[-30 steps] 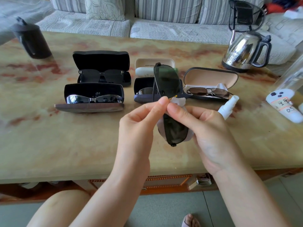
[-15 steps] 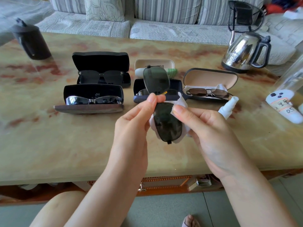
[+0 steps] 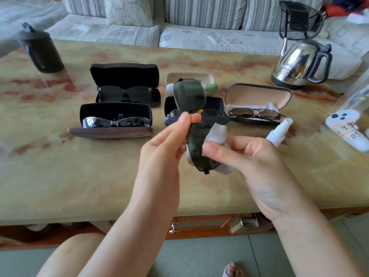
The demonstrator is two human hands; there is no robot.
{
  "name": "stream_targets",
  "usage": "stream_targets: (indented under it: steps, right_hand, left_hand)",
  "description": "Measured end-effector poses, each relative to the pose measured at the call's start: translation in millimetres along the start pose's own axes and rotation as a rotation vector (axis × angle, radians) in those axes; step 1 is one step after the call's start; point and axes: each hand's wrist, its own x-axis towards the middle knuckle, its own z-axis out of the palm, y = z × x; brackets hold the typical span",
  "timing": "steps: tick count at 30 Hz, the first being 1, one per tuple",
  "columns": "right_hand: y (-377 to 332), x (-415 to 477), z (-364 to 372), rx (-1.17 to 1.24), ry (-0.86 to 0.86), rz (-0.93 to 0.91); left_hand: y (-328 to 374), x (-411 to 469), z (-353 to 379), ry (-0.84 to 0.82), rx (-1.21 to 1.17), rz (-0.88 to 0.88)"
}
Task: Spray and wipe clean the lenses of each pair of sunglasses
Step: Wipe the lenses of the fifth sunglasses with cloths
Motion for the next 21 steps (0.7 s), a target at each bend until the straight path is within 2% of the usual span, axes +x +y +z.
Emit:
stream_targets:
  steps: [4,9,15,19,21]
  right_hand:
    - [-1,3,3,0.103,0.093,0.012]
    - [3,4,10,0.116,0.15,-0.008]
    - [3,1,10,-0.013,0.058,-0.033]
    - [3,-1,5,-0.014,-0.021,-0.045]
    - [8,-2,2,-0.106,-0.049,-0.045]
  left_hand:
    - [-6,-9,12,-0.014,0.078,0.031]
    - [-7,-8,12,0.033,0.038,0.043]
    - [-1,-3,4,0.056,-0.004,0.035]
    - [4,3,-4,0.025,-0.01,-0.003]
    - [7,6,-8,0.025,-0.034,-0.007]
